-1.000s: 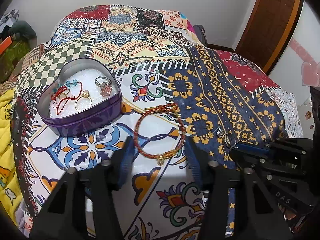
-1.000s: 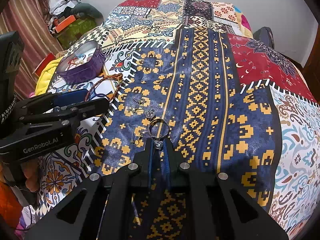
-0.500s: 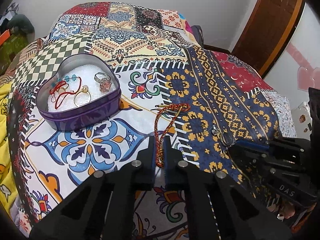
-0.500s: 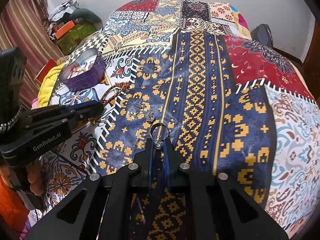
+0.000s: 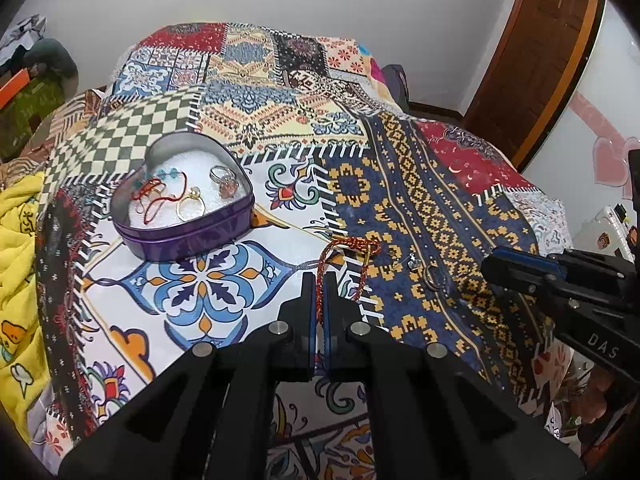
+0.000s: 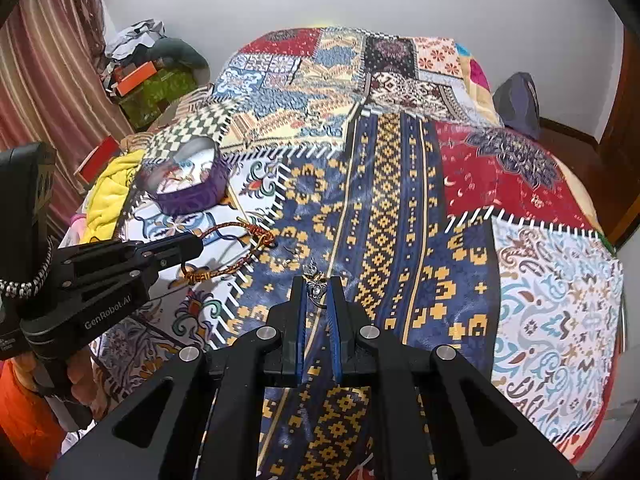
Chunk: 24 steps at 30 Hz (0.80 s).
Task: Organize jewelry
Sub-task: 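Grasp a silver ring with the right tool while the left tool grasps the red-gold beaded bracelet, then carry the silver ring and beaded bracelet over the heart tin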
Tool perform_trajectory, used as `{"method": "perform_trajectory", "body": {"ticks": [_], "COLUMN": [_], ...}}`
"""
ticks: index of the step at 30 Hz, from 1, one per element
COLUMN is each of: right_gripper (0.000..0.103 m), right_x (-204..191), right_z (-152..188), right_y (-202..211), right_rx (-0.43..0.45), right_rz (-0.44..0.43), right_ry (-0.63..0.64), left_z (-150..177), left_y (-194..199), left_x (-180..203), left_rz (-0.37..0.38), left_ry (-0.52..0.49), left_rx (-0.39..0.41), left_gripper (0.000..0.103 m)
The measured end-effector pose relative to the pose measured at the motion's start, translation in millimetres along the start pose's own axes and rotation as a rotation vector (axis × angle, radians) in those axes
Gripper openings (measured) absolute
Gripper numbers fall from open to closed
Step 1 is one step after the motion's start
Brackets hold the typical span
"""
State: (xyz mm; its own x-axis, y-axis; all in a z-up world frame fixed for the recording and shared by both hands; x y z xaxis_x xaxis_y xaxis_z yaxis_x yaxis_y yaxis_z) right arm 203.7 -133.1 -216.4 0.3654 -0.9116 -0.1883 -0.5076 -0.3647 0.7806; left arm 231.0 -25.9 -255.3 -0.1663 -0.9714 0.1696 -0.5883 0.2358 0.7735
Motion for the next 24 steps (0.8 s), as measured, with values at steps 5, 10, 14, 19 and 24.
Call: {"method": "perform_trajectory", "body": {"ticks": [5, 10, 14, 19, 24], "right_gripper": [0.009, 0.009, 0.009, 0.009, 0.009], "right_x": [-5.6, -10.6, -18.6, -30.3, -43.8], "right_z": [-8.5, -17.4, -27.6, -43.7, -60.9], "right_y": [10.2, 17.2, 21.1, 25.6, 27.0], "right_rx": [0.031, 0.058, 0.084, 0.12, 0.153], "right_rz": [-0.004, -0.008, -0.015, -0.034, -0.055], "right_ry": [0.006, 0.01, 0.021, 0.041, 0.065], "left_z": [-4.2, -7.4, -12.6, -21.5, -33.4], "left_y": [14.2, 28.3, 39.7, 56.0, 72.3], "left_x": [-0.1, -3.1, -7.9, -17.2, -33.3], "left_rz": [-0.002, -0.007, -0.018, -0.042, -0.072], "left_ry": [0.005, 0.014, 0.023, 0.037, 0.061], "left_rx": [0.029, 0.057, 0.086, 0.13, 0.176], "left_gripper": [0.001, 0.001, 0.001, 0.001, 0.001]}}
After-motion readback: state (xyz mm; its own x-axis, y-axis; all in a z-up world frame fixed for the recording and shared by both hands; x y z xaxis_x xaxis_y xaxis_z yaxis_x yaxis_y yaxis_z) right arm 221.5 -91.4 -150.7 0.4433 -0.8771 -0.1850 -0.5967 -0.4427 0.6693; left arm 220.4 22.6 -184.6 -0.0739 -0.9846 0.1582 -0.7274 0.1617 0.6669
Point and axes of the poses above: each gripper's, at about its wrist camera, not at the fingertips, and y roughly against the way its jaws point, x to its right, z to its underside, the point moved 9 cm from there along -y, roughly the way its jaws point
